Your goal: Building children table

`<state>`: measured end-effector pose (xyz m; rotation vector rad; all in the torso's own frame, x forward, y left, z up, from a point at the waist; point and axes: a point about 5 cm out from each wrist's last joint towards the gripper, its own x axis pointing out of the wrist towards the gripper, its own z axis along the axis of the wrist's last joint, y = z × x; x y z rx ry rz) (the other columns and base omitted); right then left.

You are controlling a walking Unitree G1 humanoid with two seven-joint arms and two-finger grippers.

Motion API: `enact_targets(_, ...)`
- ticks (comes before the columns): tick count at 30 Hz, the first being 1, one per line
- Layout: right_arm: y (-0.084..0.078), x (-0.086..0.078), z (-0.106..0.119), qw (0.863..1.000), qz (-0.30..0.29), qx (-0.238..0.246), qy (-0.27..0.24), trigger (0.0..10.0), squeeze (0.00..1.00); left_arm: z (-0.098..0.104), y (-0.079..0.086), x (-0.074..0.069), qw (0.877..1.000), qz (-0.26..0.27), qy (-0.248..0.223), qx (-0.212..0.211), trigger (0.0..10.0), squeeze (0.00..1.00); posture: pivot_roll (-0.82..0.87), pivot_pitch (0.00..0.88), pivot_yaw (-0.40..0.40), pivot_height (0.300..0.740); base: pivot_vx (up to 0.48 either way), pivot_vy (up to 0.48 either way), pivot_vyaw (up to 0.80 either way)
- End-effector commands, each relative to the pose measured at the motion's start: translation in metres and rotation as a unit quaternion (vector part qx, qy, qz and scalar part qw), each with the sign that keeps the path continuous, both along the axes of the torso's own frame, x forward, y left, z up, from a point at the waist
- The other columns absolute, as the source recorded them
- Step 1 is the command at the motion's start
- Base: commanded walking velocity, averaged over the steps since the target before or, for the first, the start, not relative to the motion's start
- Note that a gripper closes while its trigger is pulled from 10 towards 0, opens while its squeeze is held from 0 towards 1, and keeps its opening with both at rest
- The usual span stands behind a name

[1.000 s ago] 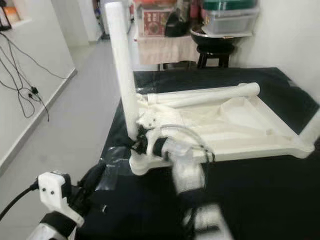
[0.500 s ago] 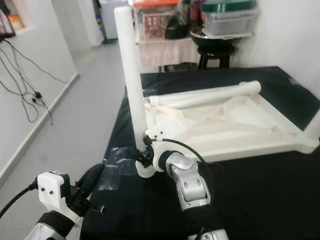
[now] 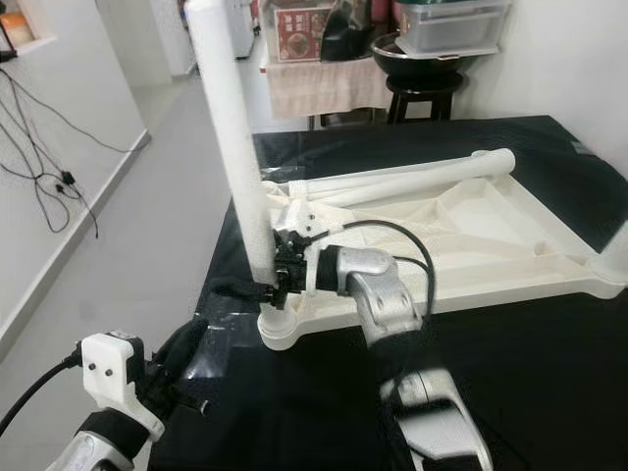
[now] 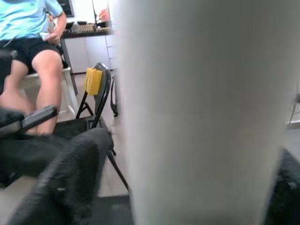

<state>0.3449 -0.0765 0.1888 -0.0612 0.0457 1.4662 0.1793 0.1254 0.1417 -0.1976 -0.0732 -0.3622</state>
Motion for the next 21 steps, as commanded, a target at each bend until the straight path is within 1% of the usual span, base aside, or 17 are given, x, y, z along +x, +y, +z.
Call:
enact_targets(1, 0.013, 0.002, 0.004, 1.0, 0.025, 0.011, 0.001, 0.0, 0.0, -0.004, 0.003, -0.001, 1.0, 0.001, 0.013, 0.016, 10.0, 0.0, 0.05, 0.0, 0.088, 0.74, 0.0, 0.0, 0.0)
enact_targets(5, 0.013, 0.006, 0.004, 1.0, 0.027, 0.007, 0.004, 0.0, 0.0, -0.004, 0.002, -0.001, 1.0, 0.001, 0.013, 0.015, 10.0, 0.0, 0.05, 0.0, 0.085, 0.74, 0.0, 0.0, 0.0)
enact_targets(8, 0.01, 0.007, 0.001, 1.0, 0.024, -0.001, 0.003, 0.0, 0.0, -0.004, 0.002, -0.001, 1.0, 0.003, 0.014, 0.014, 10.0, 0.0, 0.05, 0.0, 0.085, 0.74, 0.0, 0.0, 0.0)
enact_targets(9, 0.007, 0.007, -0.002, 1.0, 0.018, -0.004, -0.001, 0.0, 0.0, -0.004, 0.002, -0.001, 1.0, 0.003, 0.014, 0.013, 10.0, 0.0, 0.05, 0.0, 0.085, 0.74, 0.0, 0.0, 0.0)
enact_targets(10, 0.001, 0.006, -0.008, 1.0, -0.003, -0.008, -0.006, 0.0, 0.0, -0.004, 0.002, 0.0, 1.0, 0.004, 0.014, 0.012, 10.0, 0.0, 0.04, 0.0, 0.085, 0.74, 0.0, 0.0, 0.0)
enact_targets(13, -0.004, 0.005, -0.012, 1.0, -0.021, -0.009, -0.009, 0.0, 0.0, -0.003, 0.002, 0.0, 1.0, 0.003, 0.014, 0.011, 10.0, 0.0, 0.04, 0.0, 0.085, 0.74, 0.0, 0.0, 0.0)
enact_targets(15, -0.01, 0.001, -0.022, 0.998, -0.065, -0.02, -0.008, 0.0, 0.0, -0.002, 0.003, 0.0, 1.0, 0.003, 0.014, 0.01, 10.0, 0.0, 0.02, 0.015, 0.082, 0.74, 0.0, 0.0, 0.0)
enact_targets(16, -0.01, 0.0, -0.033, 0.988, -0.152, -0.024, 0.0, 0.0, 0.0, -0.002, 0.004, 0.0, 1.0, 0.004, 0.014, 0.009, 10.0, 0.0, 0.03, 0.024, 0.073, 0.74, 0.0, 0.0, 0.0)
enact_targets(17, -0.011, -0.001, -0.04, 0.976, -0.216, -0.027, 0.005, 0.0, 0.0, -0.002, 0.004, 0.0, 1.0, 0.004, 0.015, 0.009, 10.0, 0.0, 0.03, 0.024, 0.073, 0.74, 0.0, 0.0, 0.0)
enact_targets(18, -0.011, -0.001, -0.04, 0.976, -0.216, -0.027, 0.005, 0.0, 0.0, -0.002, 0.004, 0.0, 1.0, 0.004, 0.015, 0.009, 10.0, 0.0, 0.03, 0.024, 0.073, 0.74, 0.0, 0.0, 0.0)
enact_targets(19, -0.011, -0.001, -0.043, 0.967, -0.254, -0.029, 0.009, 0.0, 0.0, -0.001, 0.004, -0.001, 1.0, 0.004, 0.015, 0.009, 10.0, 0.0, 0.03, 0.024, 0.073, 0.74, 0.0, 0.0, 0.0)
enact_targets(20, 0.0, -0.018, -0.059, 0.942, -0.33, -0.032, 0.044, 0.0, 0.0, -0.001, 0.006, -0.001, 1.0, 0.004, 0.015, 0.009, 10.0, 0.0, 0.02, 0.043, 0.086, 0.74, 0.0, 0.0, 0.0)
enact_targets(21, 0.0, -0.018, -0.059, 0.942, -0.33, -0.032, 0.044, 0.0, 0.0, -0.001, 0.006, -0.001, 1.0, 0.004, 0.015, 0.009, 10.0, 0.0, 0.02, 0.043, 0.086, 0.74, 0.0, 0.0, 0.0)
